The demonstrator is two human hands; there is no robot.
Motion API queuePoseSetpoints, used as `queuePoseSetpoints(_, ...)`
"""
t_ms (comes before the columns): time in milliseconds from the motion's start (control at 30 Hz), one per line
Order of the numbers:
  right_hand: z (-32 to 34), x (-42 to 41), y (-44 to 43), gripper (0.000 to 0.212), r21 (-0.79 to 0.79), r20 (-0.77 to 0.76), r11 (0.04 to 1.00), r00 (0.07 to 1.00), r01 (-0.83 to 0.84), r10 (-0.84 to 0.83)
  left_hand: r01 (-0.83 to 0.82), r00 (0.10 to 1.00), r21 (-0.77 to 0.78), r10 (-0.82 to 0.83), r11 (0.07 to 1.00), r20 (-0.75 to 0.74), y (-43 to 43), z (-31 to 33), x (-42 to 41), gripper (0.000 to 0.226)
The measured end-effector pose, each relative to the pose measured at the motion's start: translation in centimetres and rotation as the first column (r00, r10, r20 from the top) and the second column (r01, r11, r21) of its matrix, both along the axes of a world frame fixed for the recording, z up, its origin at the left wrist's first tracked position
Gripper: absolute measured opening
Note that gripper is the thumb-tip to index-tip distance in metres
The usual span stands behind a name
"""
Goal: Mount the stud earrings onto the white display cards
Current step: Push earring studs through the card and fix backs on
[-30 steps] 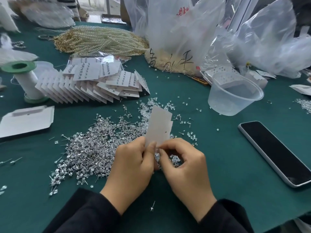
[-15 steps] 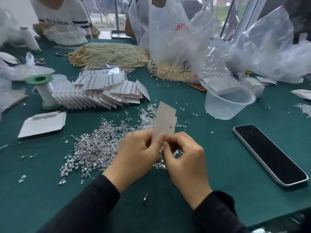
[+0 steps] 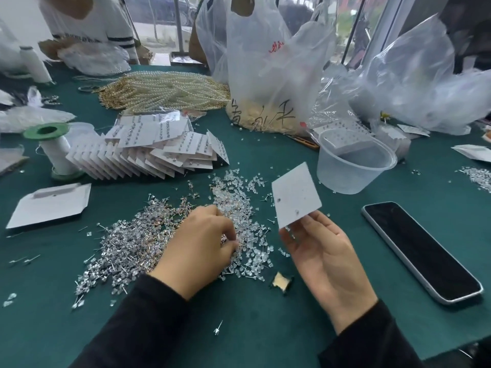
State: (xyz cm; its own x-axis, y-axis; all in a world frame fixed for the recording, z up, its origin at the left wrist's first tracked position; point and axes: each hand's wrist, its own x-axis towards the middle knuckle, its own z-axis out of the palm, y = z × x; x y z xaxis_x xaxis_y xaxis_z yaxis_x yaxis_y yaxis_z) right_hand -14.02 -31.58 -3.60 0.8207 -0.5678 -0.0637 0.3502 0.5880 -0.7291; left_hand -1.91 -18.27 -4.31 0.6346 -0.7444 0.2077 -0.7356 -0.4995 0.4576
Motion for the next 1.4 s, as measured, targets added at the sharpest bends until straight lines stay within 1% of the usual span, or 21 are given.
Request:
queuePoseSetpoints(100,0.0,-0.2,0.0,0.018,0.024,-0.014,0.999,0.999,-0.039,0.040,-0.017,1.000,-0.057,0.016,0.998,-0.007,0.0,-0.1,0.0,0.007)
queuePoseSetpoints(133,0.0,-0.2,0.0,0.018,0.039,-0.020,0.998,0.999,-0.043,0.044,-0.008,1.000,-0.062,0.006,0.998,-0.022,0.1,-0.1,0.1,0.010)
queuePoseSetpoints(200,0.1,-0.3,-0.1,0.018,0.075,-0.024,0.996,0.999,-0.044,0.046,0.014,0.998,-0.051,-0.017,0.999,-0.056,0.2,-0.1,0.4,0.033)
queuePoseSetpoints(233,0.1,-0.4,-0.1,0.019,0.093,-0.024,0.995,0.999,-0.045,0.048,0.009,0.999,-0.054,-0.012,0.999,-0.051,0.2,-0.1,0.6,0.042)
queuePoseSetpoints(267,0.2,-0.4,-0.1,0.021,0.108,-0.026,0.993,0.999,-0.044,0.047,-0.004,1.000,-0.068,0.003,0.998,-0.021,0.2,-0.1,0.8,0.045)
queuePoseSetpoints(367,0.2,-0.5,-0.1,0.026,0.146,-0.033,0.988,0.998,-0.047,0.052,-0.048,0.997,-0.054,0.051,0.997,0.052,0.4,0.0,1.3,0.043)
queuePoseSetpoints(400,0.3,-0.5,-0.2,0.027,0.155,-0.035,0.987,0.998,-0.048,0.054,-0.051,0.998,-0.036,0.052,0.998,0.045,0.4,0.0,1.4,0.042)
queuePoseSetpoints(467,0.2,-0.4,-0.2,0.035,0.178,-0.036,0.983,0.998,-0.046,0.054,-0.050,0.999,-0.020,0.050,0.999,0.014,0.4,0.0,1.3,0.039)
queuePoseSetpoints(500,0.3,-0.4,-0.2,0.034,0.192,-0.039,0.980,0.998,-0.044,0.052,-0.059,0.998,-0.024,0.060,0.998,0.021,0.4,0.0,1.2,0.035)
queuePoseSetpoints(567,0.3,-0.3,-0.3,0.020,0.225,-0.048,0.974,0.998,-0.029,0.041,-0.113,0.991,-0.023,0.115,0.993,0.064,0.5,0.1,1.5,0.027)
queuePoseSetpoints(633,0.2,-0.3,-0.4,0.020,0.243,-0.051,0.969,0.997,-0.037,0.050,-0.172,0.982,0.013,0.171,0.985,0.081,1.1,0.2,2.1,0.027)
queuePoseSetpoints(733,0.0,-0.3,-0.5,0.020,0.259,-0.032,0.964,0.997,-0.059,0.070,-0.157,0.988,0.119,0.157,0.980,0.005,1.9,0.4,2.5,0.035)
queuePoseSetpoints(767,0.1,-0.3,-0.5,0.019,0.255,-0.028,0.965,0.997,-0.067,0.077,-0.137,0.990,0.129,0.140,0.982,-0.012,2.0,0.4,2.5,0.033)
queuePoseSetpoints(833,0.0,-0.4,-0.6,0.016,0.255,-0.007,0.963,0.995,-0.090,0.095,-0.115,0.993,0.113,0.119,0.987,-0.027,2.1,0.6,2.2,0.021)
queuePoseSetpoints(900,-0.1,-0.5,-0.8,0.036,0.240,0.016,0.962,0.992,-0.129,0.129,-0.110,0.993,0.105,0.114,0.988,-0.035,2.0,0.8,2.1,0.010)
queuePoseSetpoints(933,-0.2,-0.6,-0.8,0.042,0.232,0.016,0.963,0.991,-0.135,0.135,-0.108,0.993,0.105,0.112,0.989,-0.034,2.1,0.9,2.1,0.008)
queuePoseSetpoints(1033,-0.2,-0.7,-0.9,0.042,0.226,0.025,0.963,0.989,-0.146,0.144,-0.120,0.992,0.058,0.122,0.991,-0.042,2.1,1.1,2.2,0.008)
queuePoseSetpoints(1133,-0.2,-0.7,-0.8,0.043,0.219,0.027,0.965,0.990,-0.144,0.141,-0.149,0.985,-0.036,0.146,0.988,-0.090,2.3,1.7,2.2,0.007)
queuePoseSetpoints(1267,-0.2,-0.6,-0.7,0.046,0.195,0.029,0.968,0.988,-0.157,0.154,-0.180,0.964,-0.138,0.147,0.974,-0.221,2.3,2.2,2.0,0.015)
queuePoseSetpoints(1400,-0.1,-0.6,-0.6,0.039,0.193,0.046,0.962,0.981,-0.192,0.187,-0.208,0.928,-0.140,0.149,0.968,-0.343,2.3,2.2,2.1,0.022)
